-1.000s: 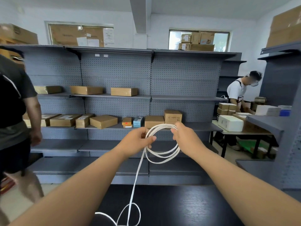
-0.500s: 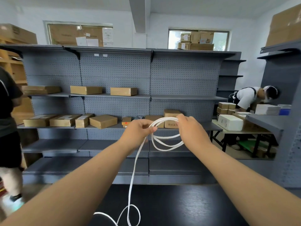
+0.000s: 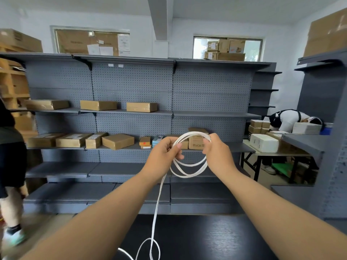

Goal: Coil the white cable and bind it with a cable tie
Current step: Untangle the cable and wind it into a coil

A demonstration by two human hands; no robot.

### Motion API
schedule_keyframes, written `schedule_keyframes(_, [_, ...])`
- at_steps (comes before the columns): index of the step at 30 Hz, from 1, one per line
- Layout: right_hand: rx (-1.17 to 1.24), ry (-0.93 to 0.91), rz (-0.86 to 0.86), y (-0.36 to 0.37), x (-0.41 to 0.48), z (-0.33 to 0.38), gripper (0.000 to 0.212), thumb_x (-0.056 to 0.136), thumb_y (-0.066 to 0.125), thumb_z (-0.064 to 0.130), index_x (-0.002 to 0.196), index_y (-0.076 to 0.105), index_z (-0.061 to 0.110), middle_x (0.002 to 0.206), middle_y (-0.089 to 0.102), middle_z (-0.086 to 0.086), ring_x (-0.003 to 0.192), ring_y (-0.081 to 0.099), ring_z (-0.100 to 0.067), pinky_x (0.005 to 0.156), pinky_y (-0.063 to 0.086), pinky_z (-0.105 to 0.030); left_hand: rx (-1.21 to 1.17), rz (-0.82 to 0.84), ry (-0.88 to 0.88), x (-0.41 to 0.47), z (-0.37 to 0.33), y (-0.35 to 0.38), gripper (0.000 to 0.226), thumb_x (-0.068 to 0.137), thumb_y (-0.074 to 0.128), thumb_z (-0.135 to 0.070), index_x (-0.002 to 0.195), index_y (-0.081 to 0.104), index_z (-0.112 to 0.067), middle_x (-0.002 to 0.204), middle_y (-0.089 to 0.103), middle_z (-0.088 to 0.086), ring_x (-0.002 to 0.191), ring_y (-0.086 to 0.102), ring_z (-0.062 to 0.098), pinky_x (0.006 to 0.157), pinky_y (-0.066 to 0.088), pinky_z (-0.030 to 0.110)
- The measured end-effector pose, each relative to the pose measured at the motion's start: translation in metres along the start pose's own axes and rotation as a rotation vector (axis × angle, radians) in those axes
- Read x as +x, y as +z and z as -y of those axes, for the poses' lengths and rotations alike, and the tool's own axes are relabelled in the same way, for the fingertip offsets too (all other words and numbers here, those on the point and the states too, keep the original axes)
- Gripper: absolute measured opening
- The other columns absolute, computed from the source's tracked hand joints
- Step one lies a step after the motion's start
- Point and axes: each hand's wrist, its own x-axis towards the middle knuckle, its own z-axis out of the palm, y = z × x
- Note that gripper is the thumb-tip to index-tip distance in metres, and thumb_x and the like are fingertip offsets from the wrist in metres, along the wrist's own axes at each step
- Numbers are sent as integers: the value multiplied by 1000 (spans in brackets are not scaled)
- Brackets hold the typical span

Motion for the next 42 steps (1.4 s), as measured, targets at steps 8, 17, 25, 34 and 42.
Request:
schedule_keyframes(8, [-195,-150,169,-7,-1,12,23,99,35,28,109,46,9,91,63,-10,83,59,-30,74,49,-43,684,-109,264,6,-14,-17,15,97,44,-23,84,50,-19,61,48,-6,64,50,16,61,37,27])
schedule_keyframes(17, [-378,-328,246,-12,2,29,24,96,41,33,113,41,16,87,62,-7,75,58,-28,58,40,-35,1030,-8,317,10,-17,-19,26,99,37,-30,111,51,-12,97,56,10,82,56,33,68,48,47])
schedule_keyframes(25, [-481,-327,435,-8,0,31,26,99,34,31,109,45,10,80,49,-2,69,48,-22,63,40,-40,1162,131,375,7,-8,-19,22,98,41,-20,117,48,-11,102,53,10,85,55,33,66,46,45])
schedule_keyframes(34, [-355,-206,282,-5,3,20,14,99,32,24,92,38,14,72,46,-2,59,43,-17,48,28,-32,431,56,50,3,0,-17,5,90,58,-27,85,56,-29,64,58,-7,53,57,3,52,43,13])
schedule_keyframes(42, [-213,-97,177,-5,3,11,20,100,33,25,104,45,10,74,49,-2,68,48,-22,60,37,-34,413,168,-39,-4,10,-21,10,91,54,-20,85,52,-27,72,59,-7,62,54,-2,59,41,13])
